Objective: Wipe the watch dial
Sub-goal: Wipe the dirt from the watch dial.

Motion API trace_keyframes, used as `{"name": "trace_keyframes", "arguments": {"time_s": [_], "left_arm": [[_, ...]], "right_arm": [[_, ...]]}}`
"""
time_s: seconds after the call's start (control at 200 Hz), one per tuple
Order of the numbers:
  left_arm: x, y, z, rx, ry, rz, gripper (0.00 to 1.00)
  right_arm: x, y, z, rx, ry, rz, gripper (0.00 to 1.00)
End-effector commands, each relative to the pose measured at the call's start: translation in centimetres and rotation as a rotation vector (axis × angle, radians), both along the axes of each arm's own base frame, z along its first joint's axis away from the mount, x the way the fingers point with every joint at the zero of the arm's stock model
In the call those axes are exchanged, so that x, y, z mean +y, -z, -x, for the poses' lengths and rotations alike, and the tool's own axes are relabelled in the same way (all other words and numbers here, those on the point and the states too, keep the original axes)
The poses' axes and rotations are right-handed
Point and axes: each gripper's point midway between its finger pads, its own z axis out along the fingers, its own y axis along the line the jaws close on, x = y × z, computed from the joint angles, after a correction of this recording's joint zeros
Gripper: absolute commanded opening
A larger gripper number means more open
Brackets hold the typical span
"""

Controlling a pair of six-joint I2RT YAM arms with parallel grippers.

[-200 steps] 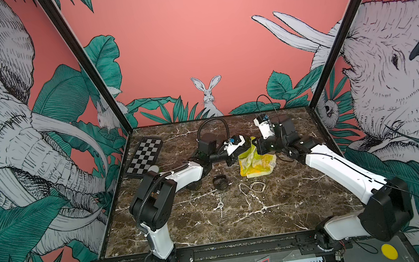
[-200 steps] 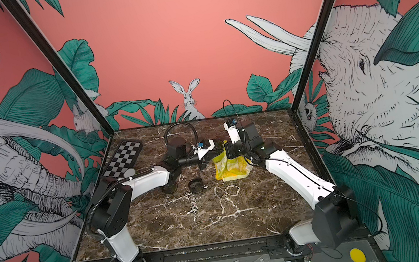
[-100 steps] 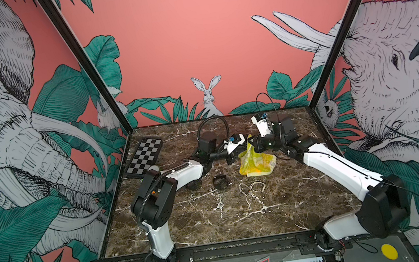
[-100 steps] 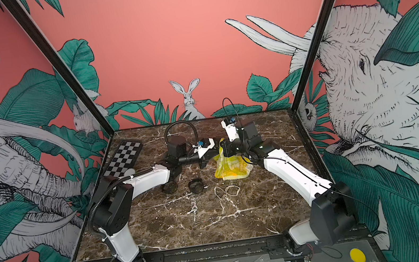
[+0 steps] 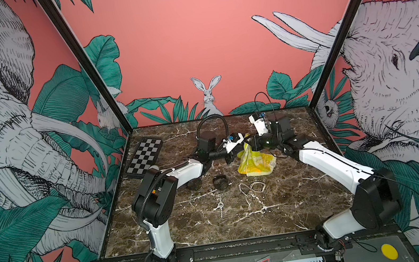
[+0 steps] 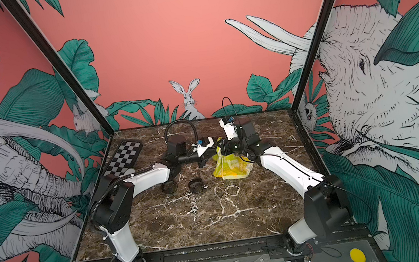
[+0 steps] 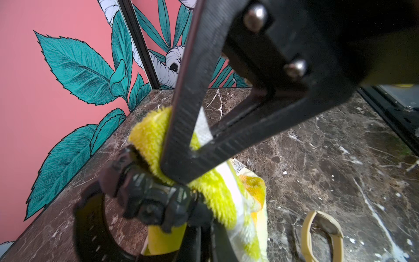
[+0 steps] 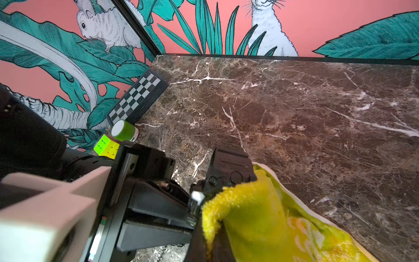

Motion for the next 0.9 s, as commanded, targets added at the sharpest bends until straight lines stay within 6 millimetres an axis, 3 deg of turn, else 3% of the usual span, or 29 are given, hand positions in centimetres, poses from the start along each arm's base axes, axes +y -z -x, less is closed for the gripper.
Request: {"name": "trace_keyframes", "arguments": {"time_s": [0.0,0.53,0.895], "left_arm": [[-0.6,-2.9,0.0,-0.087,0.022,0.044,0.00],[0.3,-4.9,0.0,-0.159,-0.030,0.071,0.00],[0.8,-5.3,1.0,-0.168,-0.014,0.079,0.00]], "right_arm": [[1.1,-0.5,1.0,-0.002,-0.062,-0.042,0.00],[-1.1,5.2,1.4,0.101,0.003,0.125,0.00],[-2.6,6.2,0.2,0.113,0.069,0.223,0.00]]}}
